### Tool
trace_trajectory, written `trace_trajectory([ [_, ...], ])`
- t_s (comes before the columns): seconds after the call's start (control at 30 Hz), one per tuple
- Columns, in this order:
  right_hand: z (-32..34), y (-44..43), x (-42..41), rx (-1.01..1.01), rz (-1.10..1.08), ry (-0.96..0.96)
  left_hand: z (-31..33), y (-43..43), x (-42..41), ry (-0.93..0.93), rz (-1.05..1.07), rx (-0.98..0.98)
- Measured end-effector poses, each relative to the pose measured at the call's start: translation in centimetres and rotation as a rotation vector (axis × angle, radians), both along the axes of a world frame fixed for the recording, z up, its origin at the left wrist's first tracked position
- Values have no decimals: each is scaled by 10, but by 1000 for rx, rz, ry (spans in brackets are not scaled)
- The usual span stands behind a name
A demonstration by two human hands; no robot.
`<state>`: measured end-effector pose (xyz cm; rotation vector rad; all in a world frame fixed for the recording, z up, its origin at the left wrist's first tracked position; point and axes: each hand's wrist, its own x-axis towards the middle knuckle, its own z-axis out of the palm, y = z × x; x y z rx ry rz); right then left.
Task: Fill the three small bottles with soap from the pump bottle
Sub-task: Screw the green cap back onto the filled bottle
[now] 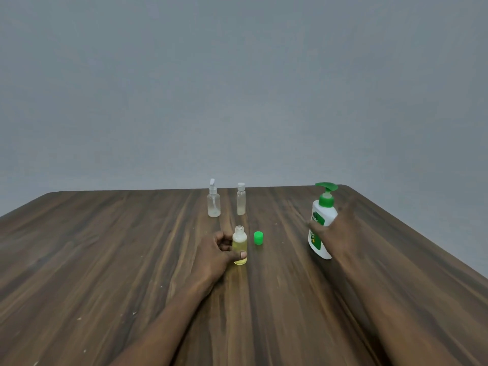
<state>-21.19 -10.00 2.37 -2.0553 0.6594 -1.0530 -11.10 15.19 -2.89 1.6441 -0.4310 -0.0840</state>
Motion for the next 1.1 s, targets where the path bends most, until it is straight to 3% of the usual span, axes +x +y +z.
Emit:
trace_trajectory([
  [0.13, 18, 32, -4, -533, -16, -393, 1, 0, 1, -41, 19, 45],
  [0.2, 8, 53, 10, -730, 89, -374, 2, 1, 1, -62, 25, 64],
  [0.37, -29, 64, 62, -631, 455, 332, 1, 3, 4, -75, 32, 63],
  [0.5, -35, 62, 91, -814, 543, 612, -2, 3, 6, -78, 36, 64],
  [0.57, -37, 63, 97, -840, 510, 647, -2, 3, 5, -85, 38, 71],
  [0.73, 9, 71, 82, -402, 581, 321, -1, 3, 4, -71, 40, 62],
  [0.87, 60, 92, 60, -533, 763, 393, 0, 3, 3, -68, 38, 67],
  [0.97, 71, 107, 59, -675, 776, 517, 1, 4, 3, -68, 34, 75],
  [1.1, 78, 110, 60, -702, 799, 562, 2, 5, 2, -76, 51, 90],
])
